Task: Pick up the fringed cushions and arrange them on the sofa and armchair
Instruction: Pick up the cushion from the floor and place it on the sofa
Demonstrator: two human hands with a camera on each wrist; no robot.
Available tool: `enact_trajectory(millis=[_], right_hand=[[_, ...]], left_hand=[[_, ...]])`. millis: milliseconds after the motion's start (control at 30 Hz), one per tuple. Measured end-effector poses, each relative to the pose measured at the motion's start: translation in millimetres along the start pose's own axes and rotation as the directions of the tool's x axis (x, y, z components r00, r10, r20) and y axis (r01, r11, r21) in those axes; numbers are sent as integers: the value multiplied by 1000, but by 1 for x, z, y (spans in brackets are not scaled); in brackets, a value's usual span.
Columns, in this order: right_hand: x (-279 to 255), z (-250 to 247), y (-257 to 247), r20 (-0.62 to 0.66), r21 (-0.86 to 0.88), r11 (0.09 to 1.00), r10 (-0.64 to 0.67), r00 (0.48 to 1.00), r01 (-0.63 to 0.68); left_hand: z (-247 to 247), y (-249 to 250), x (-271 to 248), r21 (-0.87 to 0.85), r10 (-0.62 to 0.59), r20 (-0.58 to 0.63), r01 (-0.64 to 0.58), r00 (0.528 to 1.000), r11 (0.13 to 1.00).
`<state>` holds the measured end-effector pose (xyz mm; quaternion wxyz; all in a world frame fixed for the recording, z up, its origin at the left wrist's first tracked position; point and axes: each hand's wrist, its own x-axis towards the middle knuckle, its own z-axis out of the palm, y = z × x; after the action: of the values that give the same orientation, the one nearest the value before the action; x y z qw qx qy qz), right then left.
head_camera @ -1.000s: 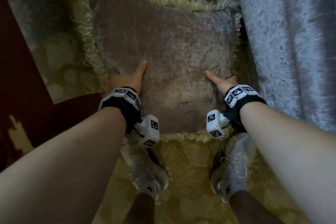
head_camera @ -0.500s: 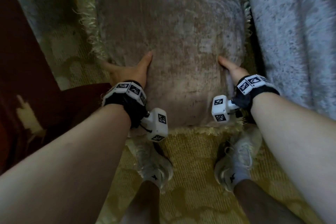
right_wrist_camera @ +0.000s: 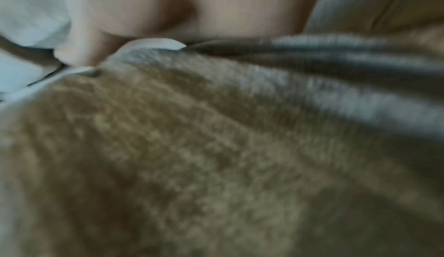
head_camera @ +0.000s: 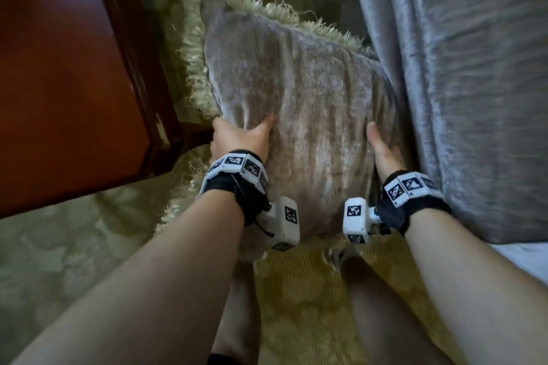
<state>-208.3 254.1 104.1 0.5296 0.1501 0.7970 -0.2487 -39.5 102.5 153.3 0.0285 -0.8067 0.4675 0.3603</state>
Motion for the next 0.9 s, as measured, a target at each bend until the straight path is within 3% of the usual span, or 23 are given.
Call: enact_trajectory(millis=[267,567,900], right_hand=[[-70,-9,19,51,109,994,-21,999,15],[-102,13,58,43,230,973,-43,998,32],[-188,23,33,56,400,888,-271,961,227]], left_hand=[[-67,-23,-60,-92,16,-76,-23,997,995],[-119,-64,-75,-171,111,-72,-122,991,978],[-207,-62,-93,-369,276,-158,-316,948,874]])
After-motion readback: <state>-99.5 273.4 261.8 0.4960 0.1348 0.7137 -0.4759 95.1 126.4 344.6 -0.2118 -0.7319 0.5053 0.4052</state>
